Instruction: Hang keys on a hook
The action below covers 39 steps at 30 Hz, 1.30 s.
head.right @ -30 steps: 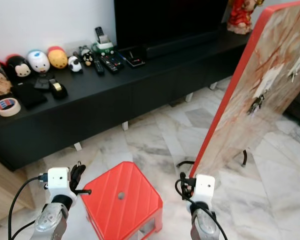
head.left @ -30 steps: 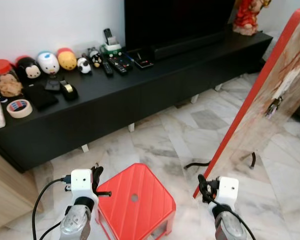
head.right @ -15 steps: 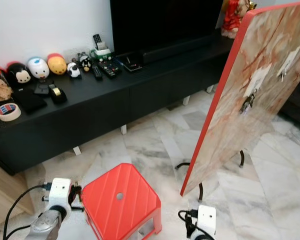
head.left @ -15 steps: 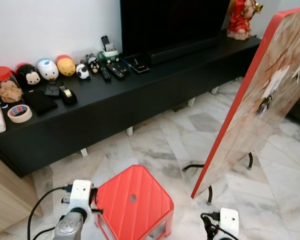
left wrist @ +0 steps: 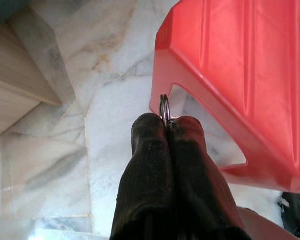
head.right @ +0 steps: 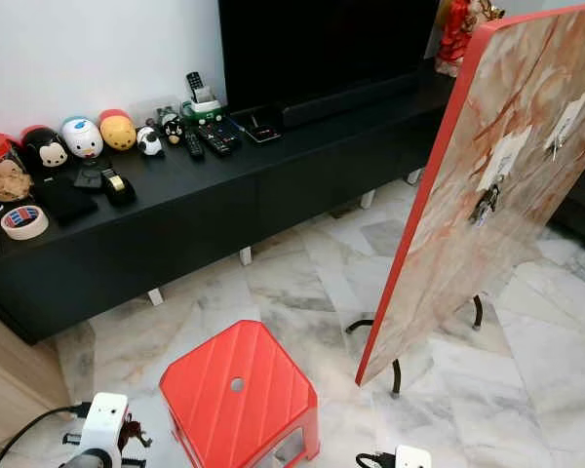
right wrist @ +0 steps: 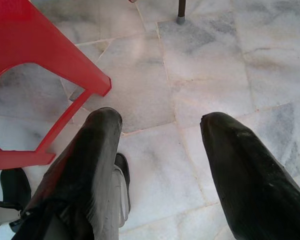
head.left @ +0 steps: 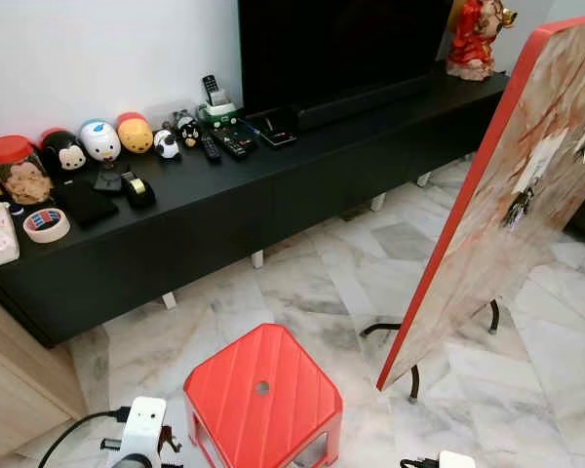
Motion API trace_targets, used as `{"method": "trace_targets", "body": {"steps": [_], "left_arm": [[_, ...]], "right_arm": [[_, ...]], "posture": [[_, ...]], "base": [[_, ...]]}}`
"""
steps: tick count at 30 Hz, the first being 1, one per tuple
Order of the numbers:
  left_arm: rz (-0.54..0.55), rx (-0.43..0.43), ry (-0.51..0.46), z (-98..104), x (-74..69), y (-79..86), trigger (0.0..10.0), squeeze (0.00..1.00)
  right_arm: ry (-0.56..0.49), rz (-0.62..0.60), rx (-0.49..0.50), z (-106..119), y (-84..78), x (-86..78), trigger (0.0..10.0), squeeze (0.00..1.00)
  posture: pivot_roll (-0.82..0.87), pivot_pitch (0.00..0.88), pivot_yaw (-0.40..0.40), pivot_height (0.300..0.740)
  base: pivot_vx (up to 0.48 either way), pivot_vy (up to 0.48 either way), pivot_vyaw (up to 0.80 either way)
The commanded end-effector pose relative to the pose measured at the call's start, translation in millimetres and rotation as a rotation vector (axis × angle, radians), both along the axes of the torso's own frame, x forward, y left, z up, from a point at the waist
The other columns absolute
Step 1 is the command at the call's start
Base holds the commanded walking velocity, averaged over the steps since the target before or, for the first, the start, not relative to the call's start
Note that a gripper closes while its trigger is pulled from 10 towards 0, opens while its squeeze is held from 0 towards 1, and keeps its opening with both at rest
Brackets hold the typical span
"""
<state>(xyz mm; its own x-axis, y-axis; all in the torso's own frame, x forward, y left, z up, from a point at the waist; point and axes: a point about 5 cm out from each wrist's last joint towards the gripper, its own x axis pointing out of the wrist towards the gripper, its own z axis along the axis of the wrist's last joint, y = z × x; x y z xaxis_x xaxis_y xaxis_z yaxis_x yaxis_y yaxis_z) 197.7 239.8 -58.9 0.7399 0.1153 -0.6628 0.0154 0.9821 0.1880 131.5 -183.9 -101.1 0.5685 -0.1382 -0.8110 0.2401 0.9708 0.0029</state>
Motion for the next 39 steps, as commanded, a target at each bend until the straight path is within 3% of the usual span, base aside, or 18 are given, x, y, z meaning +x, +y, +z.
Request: {"method": "trace_targets", "body": {"steps": [1,35,36,39], "left_arm": [[-0.016,0.004,0.036,-5.2,-6.2,-3.6,10.0,0.00],[-0.023,0.015,0.060,-8.2,-10.4,-4.3,10.0,0.00],[-0.018,0.006,0.068,-10.9,-14.1,-7.5,10.0,0.00],[-0.015,-0.001,0.069,-11.7,-14.6,-9.6,10.0,0.00]], "right_arm": [[0.027,-0.011,0.007,-2.4,-0.7,-5.8,10.0,0.00],[0.047,-0.003,0.007,-4.2,-0.5,-10.9,10.0,0.00],[-0.039,-0.028,0.001,3.4,-6.3,6.1,10.0,0.00],[-0.077,-0.043,-0.001,7.6,-9.0,15.6,10.0,0.00]], "posture": [[0.02,0.000,-0.056,0.740],[0.02,0.000,-0.055,0.740],[0.01,0.000,-0.059,0.740],[0.01,0.000,-0.061,0.740]], "base": [[0.000,0.000,0.00],[0.000,0.000,0.00],[0.000,0.000,0.00],[0.000,0.000,0.00]]}}
